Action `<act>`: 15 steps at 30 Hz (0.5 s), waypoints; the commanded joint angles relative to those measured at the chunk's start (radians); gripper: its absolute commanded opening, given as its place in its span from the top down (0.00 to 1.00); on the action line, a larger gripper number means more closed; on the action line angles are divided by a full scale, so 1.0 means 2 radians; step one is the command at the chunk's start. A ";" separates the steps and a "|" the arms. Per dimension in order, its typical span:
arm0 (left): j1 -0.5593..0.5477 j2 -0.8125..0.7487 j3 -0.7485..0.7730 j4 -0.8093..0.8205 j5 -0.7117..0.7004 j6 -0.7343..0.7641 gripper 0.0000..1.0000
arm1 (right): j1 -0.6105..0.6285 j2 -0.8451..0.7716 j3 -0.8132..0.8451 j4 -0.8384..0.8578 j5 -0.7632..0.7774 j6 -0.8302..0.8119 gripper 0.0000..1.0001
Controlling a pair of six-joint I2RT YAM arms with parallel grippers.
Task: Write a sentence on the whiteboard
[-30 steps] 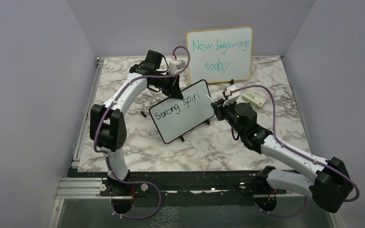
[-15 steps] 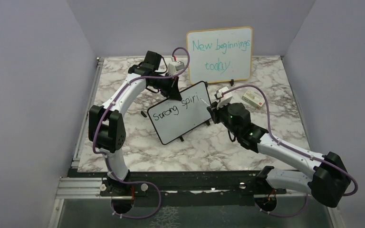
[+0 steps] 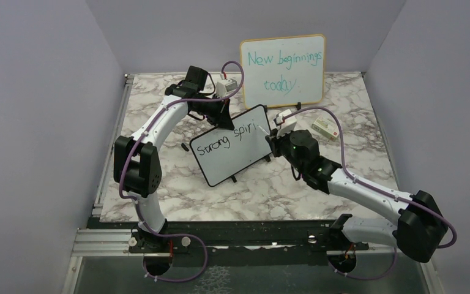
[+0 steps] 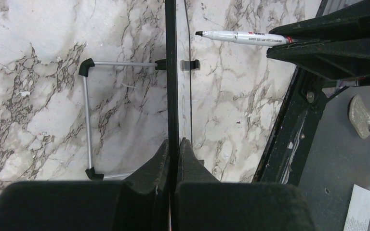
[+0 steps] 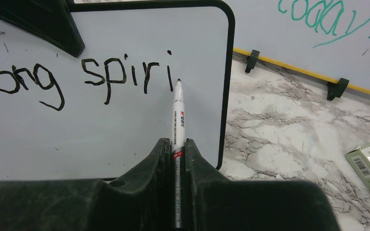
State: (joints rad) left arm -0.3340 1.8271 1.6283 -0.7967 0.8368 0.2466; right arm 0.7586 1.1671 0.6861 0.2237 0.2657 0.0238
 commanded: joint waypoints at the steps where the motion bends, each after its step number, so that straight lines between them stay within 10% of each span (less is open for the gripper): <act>1: -0.004 -0.004 -0.015 -0.010 -0.032 0.024 1.00 | 0.002 0.006 0.020 0.022 0.007 -0.007 1.00; 15: -0.004 -0.003 -0.016 -0.009 -0.031 0.024 1.00 | 0.002 0.017 0.023 0.042 0.020 -0.021 0.99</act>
State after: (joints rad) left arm -0.3340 1.8267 1.6264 -0.7937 0.8368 0.2443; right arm 0.7586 1.1870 0.7006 0.2501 0.2752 0.0017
